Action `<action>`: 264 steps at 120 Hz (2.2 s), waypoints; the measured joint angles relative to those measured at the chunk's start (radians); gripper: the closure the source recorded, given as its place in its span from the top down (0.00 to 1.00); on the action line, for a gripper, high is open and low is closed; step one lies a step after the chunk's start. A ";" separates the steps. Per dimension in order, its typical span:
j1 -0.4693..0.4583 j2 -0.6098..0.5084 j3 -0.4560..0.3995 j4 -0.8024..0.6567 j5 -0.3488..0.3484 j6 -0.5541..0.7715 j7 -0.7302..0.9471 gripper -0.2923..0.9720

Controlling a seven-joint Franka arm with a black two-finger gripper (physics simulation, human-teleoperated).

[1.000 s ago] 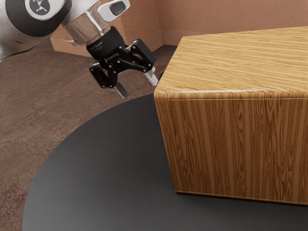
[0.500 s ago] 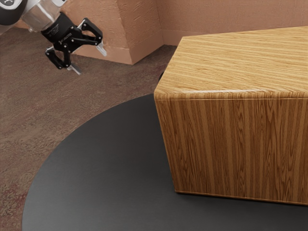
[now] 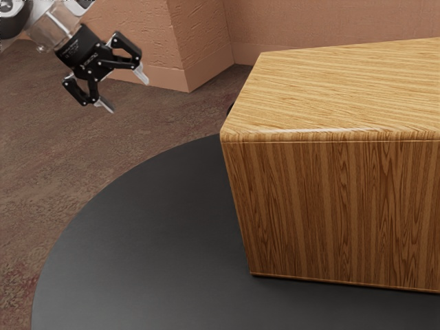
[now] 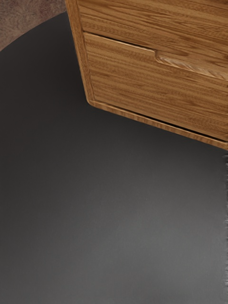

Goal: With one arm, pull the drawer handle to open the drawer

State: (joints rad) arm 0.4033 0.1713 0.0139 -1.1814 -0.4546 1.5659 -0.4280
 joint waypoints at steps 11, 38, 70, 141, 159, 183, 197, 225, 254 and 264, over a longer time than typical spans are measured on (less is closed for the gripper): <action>0.158 0.019 -0.204 0.004 -0.020 0.003 0.005 0.77; 0.206 0.095 -0.342 0.051 -0.040 0.019 0.032 0.77; 0.204 0.166 -0.434 0.089 -0.032 0.048 0.118 0.77; 0.124 0.250 -0.436 0.090 -0.025 0.137 0.339 0.77; 0.123 0.250 -0.434 0.057 -0.023 0.142 0.366 0.77; 0.125 0.207 -0.436 0.050 0.090 0.138 0.357 0.77; 0.147 0.197 -0.438 0.027 0.123 0.135 0.347 0.77; 0.372 0.214 -0.659 0.003 0.147 0.138 0.331 0.77; 0.569 0.214 -0.822 -0.045 0.176 0.136 0.320 0.77; 0.625 0.213 -0.857 -0.060 0.191 0.135 0.317 0.77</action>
State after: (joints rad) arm 1.0280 0.3843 -0.8430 -1.2411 -0.2635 1.7005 -0.1107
